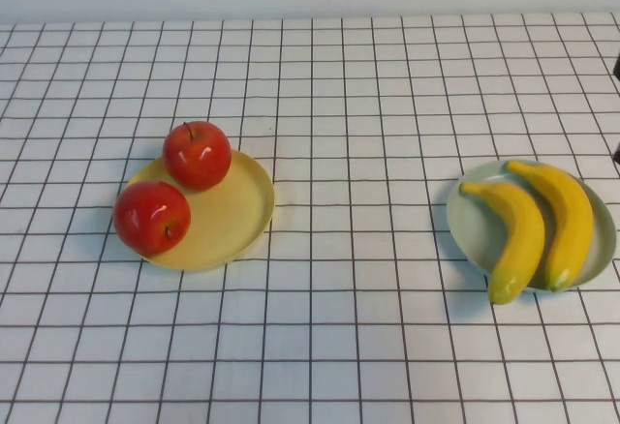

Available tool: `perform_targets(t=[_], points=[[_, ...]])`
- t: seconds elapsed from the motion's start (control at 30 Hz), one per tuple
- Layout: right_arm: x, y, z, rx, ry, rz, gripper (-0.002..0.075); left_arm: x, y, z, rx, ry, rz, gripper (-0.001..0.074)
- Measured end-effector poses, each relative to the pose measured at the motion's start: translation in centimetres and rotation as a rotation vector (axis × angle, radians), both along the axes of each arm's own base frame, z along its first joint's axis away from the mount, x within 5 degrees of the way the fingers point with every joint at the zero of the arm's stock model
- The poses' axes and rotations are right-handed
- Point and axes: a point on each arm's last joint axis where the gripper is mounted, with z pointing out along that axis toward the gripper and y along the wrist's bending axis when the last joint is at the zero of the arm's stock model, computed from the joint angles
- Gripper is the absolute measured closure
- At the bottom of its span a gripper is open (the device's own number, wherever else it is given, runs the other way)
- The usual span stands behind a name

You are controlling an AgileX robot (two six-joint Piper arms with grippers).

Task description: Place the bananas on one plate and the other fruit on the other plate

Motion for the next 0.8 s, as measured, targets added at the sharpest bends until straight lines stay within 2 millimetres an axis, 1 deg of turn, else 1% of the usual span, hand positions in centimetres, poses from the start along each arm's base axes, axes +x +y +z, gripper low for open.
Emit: perform_targets(t=[0.17, 0.27, 0.4, 0.5, 0.6, 0.7, 0.8], points=[[-2.5, -0.9, -0.2, 0.004, -0.041, 0.003, 0.074, 0.0, 0.0, 0.0, 0.0, 0.0, 0.0, 0.0734], [-3.7, -1.3, -0.9, -0.005, -0.051, 0.004, 0.074, 0.0, 0.0, 0.0, 0.0, 0.0, 0.0, 0.0734], [-4.9, -1.8, -2.6, -0.016, -0.029, 0.001, 0.074, 0.0, 0.0, 0.0, 0.0, 0.0, 0.0, 0.0734], [-5.8, -2.1, -4.4, -0.028, -0.003, 0.0, 0.074, 0.0, 0.0, 0.0, 0.0, 0.0, 0.0, 0.0734], [-7.2, -2.6, -5.5, -0.045, -0.022, 0.003, 0.074, 0.0, 0.0, 0.0, 0.0, 0.0, 0.0, 0.0734], [-8.7, -3.2, -5.8, -0.059, -0.07, -0.001, 0.074, 0.0, 0.0, 0.0, 0.0, 0.0, 0.0, 0.0734], [-10.2, -3.9, -5.6, -0.094, -0.127, -0.023, 0.074, 0.0, 0.0, 0.0, 0.0, 0.0, 0.0, 0.0734]])
